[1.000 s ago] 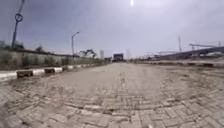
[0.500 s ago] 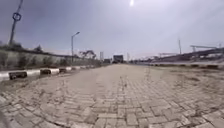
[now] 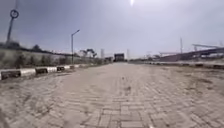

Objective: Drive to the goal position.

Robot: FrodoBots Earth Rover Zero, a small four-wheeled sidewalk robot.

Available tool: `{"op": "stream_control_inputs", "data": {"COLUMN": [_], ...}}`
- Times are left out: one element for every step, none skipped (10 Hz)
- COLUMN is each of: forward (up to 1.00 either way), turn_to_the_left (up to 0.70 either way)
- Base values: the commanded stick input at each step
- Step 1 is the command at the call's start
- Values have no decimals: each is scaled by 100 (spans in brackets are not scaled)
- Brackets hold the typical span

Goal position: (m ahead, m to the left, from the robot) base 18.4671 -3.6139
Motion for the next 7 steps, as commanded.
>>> {"op": "stream_control_inputs", "data": {"forward": [100,100,100,100,100,100,100], "turn_to_the_left": [-18,-35,-9,0,0,0,0]}}
